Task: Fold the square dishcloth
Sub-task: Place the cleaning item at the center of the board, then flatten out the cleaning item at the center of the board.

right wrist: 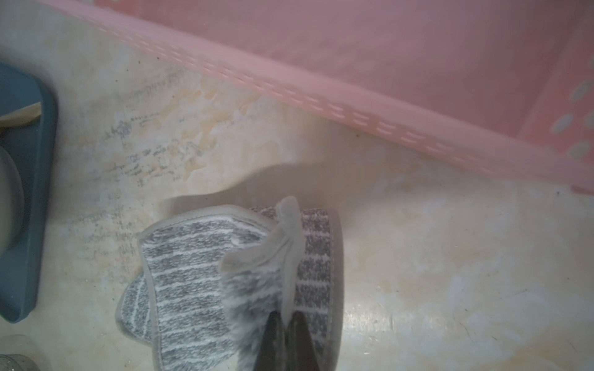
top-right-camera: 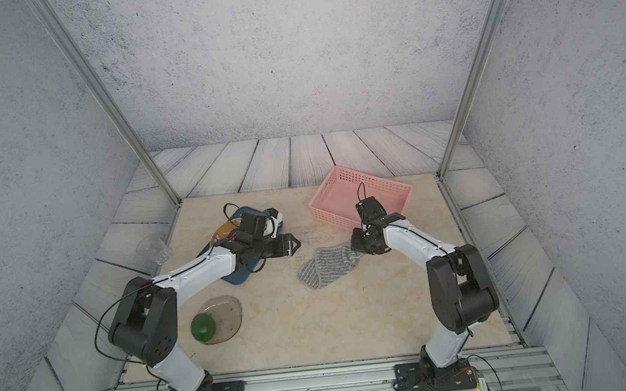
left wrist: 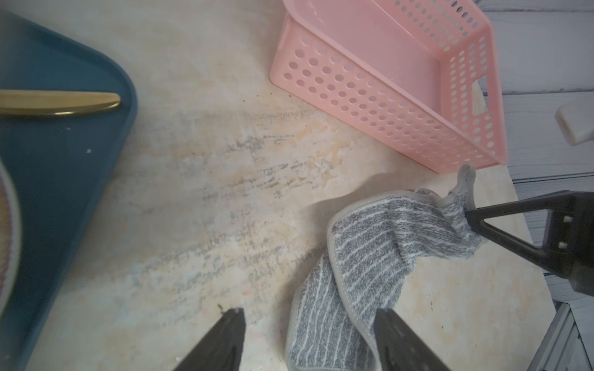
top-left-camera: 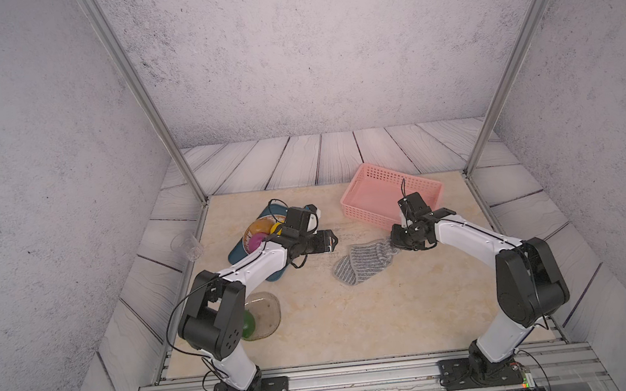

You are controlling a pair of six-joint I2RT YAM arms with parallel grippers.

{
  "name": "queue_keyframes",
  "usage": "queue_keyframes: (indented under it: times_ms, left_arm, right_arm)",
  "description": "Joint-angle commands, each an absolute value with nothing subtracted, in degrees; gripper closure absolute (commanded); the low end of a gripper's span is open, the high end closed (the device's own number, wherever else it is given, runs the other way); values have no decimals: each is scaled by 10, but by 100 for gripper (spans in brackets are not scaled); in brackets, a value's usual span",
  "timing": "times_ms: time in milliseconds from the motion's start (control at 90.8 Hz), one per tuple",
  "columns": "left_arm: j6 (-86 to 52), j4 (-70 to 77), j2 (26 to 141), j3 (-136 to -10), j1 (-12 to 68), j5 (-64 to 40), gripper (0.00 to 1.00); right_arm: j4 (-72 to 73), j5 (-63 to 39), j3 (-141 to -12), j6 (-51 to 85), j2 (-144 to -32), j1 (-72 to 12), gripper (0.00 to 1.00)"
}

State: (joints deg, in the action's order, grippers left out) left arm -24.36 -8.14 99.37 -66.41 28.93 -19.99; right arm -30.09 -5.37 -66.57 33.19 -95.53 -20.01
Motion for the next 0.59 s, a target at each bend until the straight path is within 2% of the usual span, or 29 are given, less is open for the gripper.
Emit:
queue_keyframes:
  times_ms: [0,583]
  left_arm:
    - [-224,-107,1039,-699,301,-228,31]
    - [-213,-120,1178,-806,334,-256,48]
  right_arm:
    - [-288,-39,-648,318,-933,-201,100]
    - [-257,-28,-607,307,-919,-201,100]
